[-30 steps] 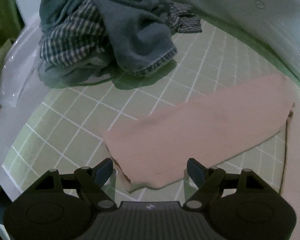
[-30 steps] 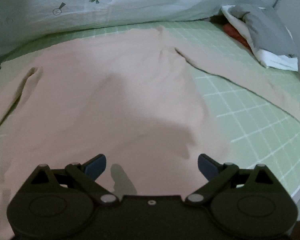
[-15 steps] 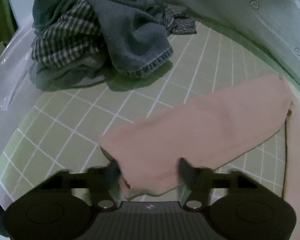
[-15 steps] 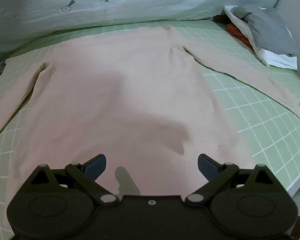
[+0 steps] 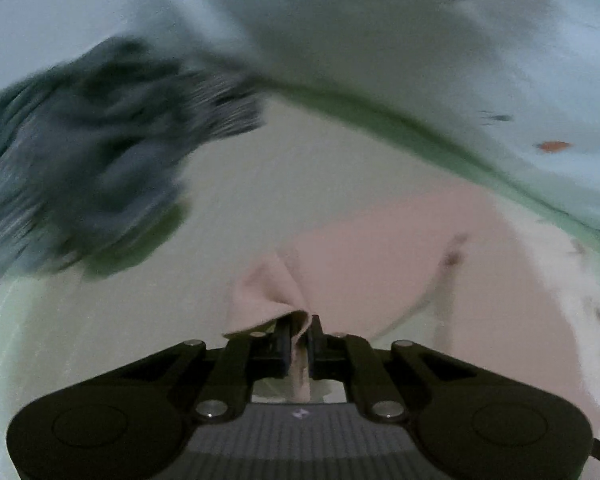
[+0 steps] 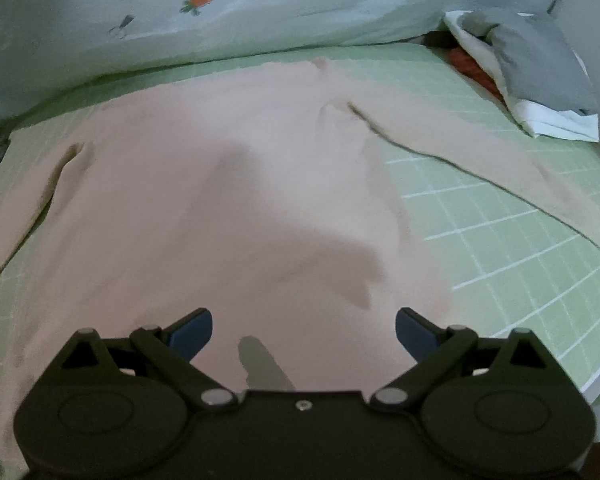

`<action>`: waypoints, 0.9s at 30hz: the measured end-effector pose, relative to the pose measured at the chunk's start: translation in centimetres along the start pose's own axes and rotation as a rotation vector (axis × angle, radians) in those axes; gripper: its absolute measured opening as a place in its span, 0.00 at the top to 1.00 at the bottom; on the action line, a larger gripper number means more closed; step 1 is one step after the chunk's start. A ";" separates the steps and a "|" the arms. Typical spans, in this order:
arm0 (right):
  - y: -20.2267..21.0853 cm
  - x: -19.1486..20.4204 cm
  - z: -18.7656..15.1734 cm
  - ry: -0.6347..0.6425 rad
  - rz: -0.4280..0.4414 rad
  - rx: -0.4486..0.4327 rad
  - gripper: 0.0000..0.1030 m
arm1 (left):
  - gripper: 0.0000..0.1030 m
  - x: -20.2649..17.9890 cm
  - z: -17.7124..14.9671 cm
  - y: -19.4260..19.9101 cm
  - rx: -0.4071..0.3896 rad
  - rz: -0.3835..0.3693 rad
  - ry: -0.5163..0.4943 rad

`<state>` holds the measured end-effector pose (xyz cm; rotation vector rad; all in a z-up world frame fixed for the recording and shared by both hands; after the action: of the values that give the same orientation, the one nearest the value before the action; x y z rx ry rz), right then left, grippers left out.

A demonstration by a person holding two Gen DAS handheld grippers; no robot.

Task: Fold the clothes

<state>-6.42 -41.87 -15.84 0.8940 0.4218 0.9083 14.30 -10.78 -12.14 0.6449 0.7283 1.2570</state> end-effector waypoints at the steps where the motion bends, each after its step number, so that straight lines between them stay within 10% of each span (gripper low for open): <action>1: -0.1 -0.7 0.2 -0.009 0.001 -0.002 0.04 | 0.92 -2.0 0.4 0.1 -0.011 -0.027 -0.023; 7: -0.2 -6.1 1.4 -0.075 -0.018 -0.025 0.04 | 0.92 -13.1 0.4 1.4 -0.041 -0.203 -0.155; 11: -0.9 -8.9 2.1 -0.136 -0.034 -0.027 0.04 | 0.57 -17.4 -0.8 2.5 -0.033 -0.270 -0.225; 14: -1.6 -9.1 2.6 -0.150 -0.047 -0.028 0.04 | 0.21 -17.2 -1.7 2.5 -0.031 -0.208 -0.255; 27: -3.9 1.3 4.7 0.003 0.042 -0.059 0.00 | 0.18 -5.7 -0.5 -1.3 0.105 0.042 -0.088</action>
<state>-0.70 -44.26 -16.22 0.8499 0.3783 0.9558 13.90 -16.57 -12.71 0.8003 0.7143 1.2270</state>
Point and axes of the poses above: each gripper's, at about its wrist camera, not at the fingertips, and y roughly against the way its jaws point, x to its left, z to its top, the point moved 5 cm from there along -y, roughly the way its jaws point, and after that the axes turned 2 degrees about z, right-handed, at the moved point
